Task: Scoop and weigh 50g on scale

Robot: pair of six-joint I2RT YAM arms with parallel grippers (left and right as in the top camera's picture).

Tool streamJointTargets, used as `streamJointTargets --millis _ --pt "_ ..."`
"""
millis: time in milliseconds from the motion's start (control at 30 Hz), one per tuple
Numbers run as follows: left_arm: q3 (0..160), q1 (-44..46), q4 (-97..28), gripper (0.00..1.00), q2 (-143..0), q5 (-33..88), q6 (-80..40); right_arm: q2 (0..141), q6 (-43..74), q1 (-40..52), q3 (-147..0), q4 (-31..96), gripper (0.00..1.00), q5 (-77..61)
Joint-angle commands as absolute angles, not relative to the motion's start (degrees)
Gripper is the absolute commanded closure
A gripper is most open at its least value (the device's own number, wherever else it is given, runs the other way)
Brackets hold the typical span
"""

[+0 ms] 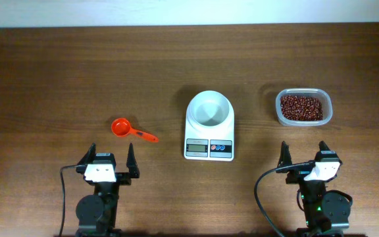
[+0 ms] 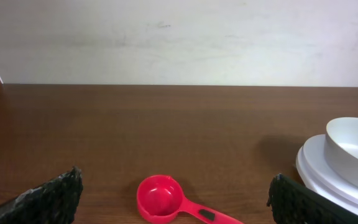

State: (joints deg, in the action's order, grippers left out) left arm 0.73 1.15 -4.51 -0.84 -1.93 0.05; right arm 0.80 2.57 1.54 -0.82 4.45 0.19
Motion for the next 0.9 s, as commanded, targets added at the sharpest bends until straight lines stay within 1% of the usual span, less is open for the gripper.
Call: streamJointTargets --millis 0,633,767,800,867 --pt "0.5 0.8 -4.7 0.01 -0.3 -1.3 0.9 0.2 2.1 1.9 -0.3 4.5 0.01 0.3" --pt "0.5 0.8 -4.8 0.01 -0.3 -1.3 0.9 0.2 2.1 1.9 -0.3 4.5 0.01 0.3" --pt "0.6 0.8 -0.5 0.01 -0.3 -1.2 0.9 0.2 2.1 1.9 -0.3 4.5 0.01 0.3" --pt "0.8 0.8 -0.5 0.01 -0.3 -0.6 0.9 0.2 2.1 1.9 -0.3 4.5 0.01 0.3" --pt "1.8 0.8 -1.7 0.01 -0.3 5.9 0.6 0.2 2.1 1.9 -0.3 4.5 0.01 0.3"
